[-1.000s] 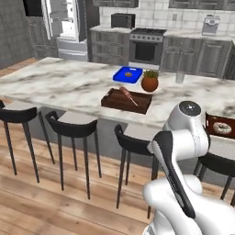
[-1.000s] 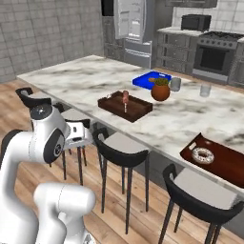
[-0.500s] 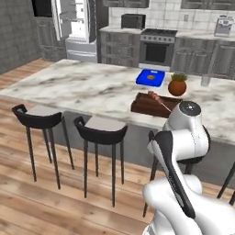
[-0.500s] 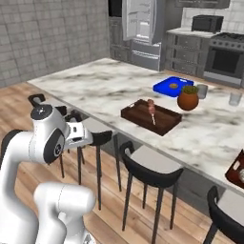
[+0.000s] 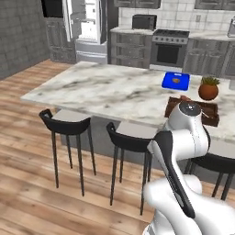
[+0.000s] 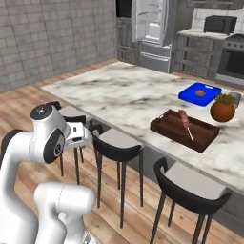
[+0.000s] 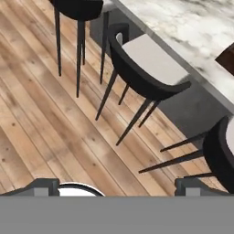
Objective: Take the donut and cake from the fridge and place them on the empty tray on the dining counter.
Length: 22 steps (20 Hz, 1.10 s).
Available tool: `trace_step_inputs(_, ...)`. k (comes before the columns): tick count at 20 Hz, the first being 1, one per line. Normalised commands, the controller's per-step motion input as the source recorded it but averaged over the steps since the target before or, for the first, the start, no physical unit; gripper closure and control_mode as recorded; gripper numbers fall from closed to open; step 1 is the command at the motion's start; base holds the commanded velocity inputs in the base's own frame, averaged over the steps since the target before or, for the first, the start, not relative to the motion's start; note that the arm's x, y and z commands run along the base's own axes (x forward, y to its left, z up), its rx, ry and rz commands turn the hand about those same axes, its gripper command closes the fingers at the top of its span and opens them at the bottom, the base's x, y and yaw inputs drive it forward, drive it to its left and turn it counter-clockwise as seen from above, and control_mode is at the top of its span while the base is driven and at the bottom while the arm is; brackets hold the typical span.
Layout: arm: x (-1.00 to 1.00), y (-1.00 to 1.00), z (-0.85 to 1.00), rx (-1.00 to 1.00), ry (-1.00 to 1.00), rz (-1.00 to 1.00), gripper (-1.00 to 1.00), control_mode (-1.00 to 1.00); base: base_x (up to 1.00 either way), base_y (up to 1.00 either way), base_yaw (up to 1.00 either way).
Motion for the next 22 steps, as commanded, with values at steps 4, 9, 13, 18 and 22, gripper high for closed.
trace_step_inputs(4,0.0,0.0,0.0,0.0,0.0,0.0,-1.0,1.0,0.13,0.82,0.0)
trace_step_inputs(9,0.0,0.0,0.0,0.0,0.0,0.0,-1.0,1.0,0.14,0.84,-0.01)
trace_step_inputs(13,0.0,0.0,0.0,0.0,0.0,0.0,-1.0,1.0,0.13,0.86,-0.02)
trace_step_inputs(18,0.0,0.0,0.0,0.0,0.0,0.0,-1.0,1.0,0.13,0.88,-0.02)
trace_step_inputs(22,0.0,0.0,0.0,0.0,0.0,0.0,-1.0,1.0,0.15,0.92,-0.02)
